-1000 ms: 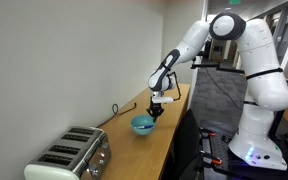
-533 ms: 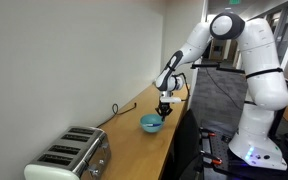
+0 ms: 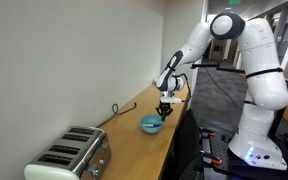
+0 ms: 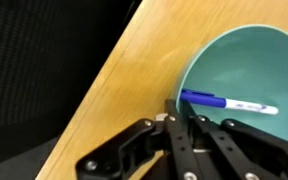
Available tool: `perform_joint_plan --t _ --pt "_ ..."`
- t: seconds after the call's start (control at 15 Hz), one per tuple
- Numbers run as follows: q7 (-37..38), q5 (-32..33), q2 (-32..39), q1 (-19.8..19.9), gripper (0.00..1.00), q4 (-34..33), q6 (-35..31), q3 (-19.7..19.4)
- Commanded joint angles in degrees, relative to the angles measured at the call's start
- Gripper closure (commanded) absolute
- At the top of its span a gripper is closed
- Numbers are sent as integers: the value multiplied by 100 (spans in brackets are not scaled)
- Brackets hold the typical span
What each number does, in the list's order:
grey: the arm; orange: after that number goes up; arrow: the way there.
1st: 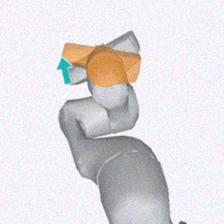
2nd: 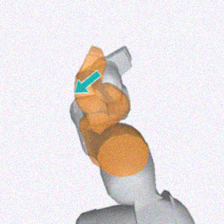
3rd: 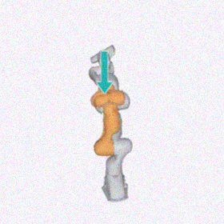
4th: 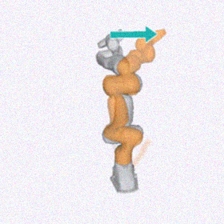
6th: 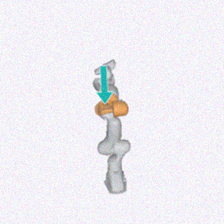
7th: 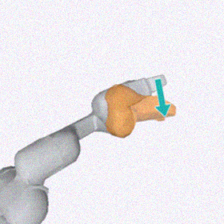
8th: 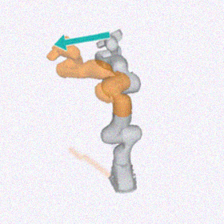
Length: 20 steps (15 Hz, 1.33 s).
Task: Move the bowl to the right
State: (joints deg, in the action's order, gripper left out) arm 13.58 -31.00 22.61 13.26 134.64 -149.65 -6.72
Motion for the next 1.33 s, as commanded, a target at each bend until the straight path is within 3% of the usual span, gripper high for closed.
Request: perform_joint_plan --t 0.0,0.4,0.53,0.67,0.93,1.27 --pt "-204 -213 -221 60 56 199 -187 80" --pt "-145 -132 -585 -22 10 423 -215 39" --pt "156 239 -855 -185 0 570 -35 -126" --pt "366 605 -1235 -310 0 789 68 -221" --pt "1179 2012 -2039 -637 0 1083 475 -322" --pt "1387 3151 -2879 -822 0 862 1772 130"
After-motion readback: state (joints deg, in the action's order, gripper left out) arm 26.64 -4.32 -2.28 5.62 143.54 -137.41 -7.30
